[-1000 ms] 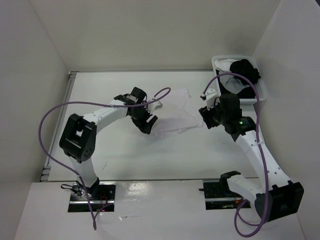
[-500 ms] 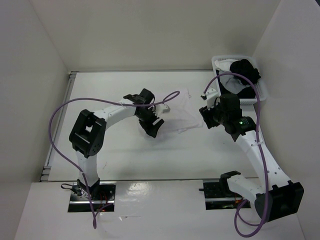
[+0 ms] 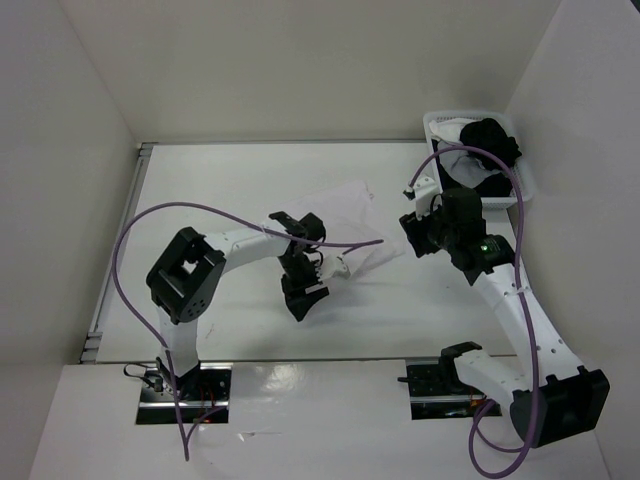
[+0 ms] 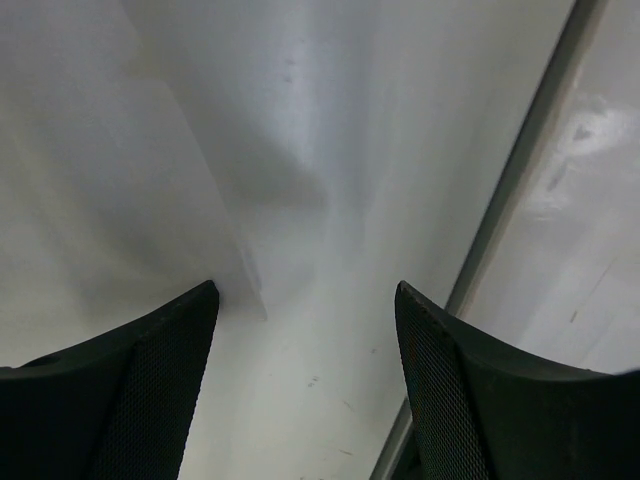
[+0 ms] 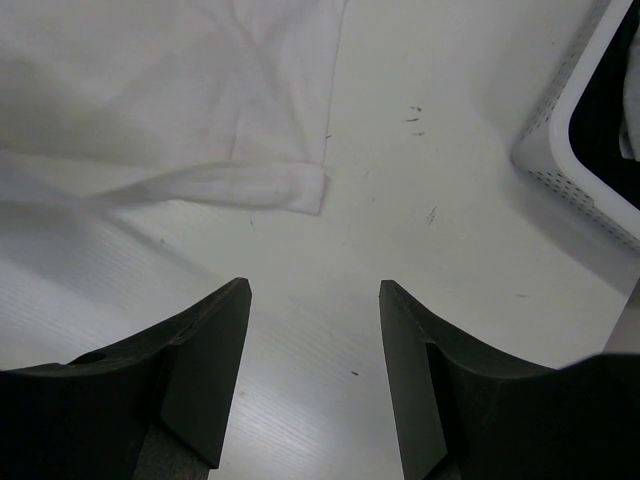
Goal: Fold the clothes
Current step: Fold the tank top
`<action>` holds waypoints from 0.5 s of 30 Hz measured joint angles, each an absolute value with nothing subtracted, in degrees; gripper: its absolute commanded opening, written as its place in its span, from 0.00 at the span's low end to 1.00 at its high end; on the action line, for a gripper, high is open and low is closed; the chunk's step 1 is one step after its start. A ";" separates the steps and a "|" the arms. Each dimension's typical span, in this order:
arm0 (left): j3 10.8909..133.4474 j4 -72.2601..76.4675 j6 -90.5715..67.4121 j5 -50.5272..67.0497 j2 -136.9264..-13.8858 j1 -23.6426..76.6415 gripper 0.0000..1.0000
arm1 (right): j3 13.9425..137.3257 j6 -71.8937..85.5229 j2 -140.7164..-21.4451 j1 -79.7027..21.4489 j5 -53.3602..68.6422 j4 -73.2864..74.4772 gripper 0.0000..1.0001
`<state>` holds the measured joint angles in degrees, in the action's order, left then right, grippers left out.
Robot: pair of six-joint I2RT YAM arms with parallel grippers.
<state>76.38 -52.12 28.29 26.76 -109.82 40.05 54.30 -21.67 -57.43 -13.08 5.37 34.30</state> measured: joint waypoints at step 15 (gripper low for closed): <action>74.24 -58.78 31.38 23.83 -107.90 41.60 0.74 | 54.33 -21.89 -57.56 -13.08 5.32 34.30 0.62</action>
<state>74.24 -58.78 31.38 23.83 -107.90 41.60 54.33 -21.89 -57.56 -13.08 5.32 34.30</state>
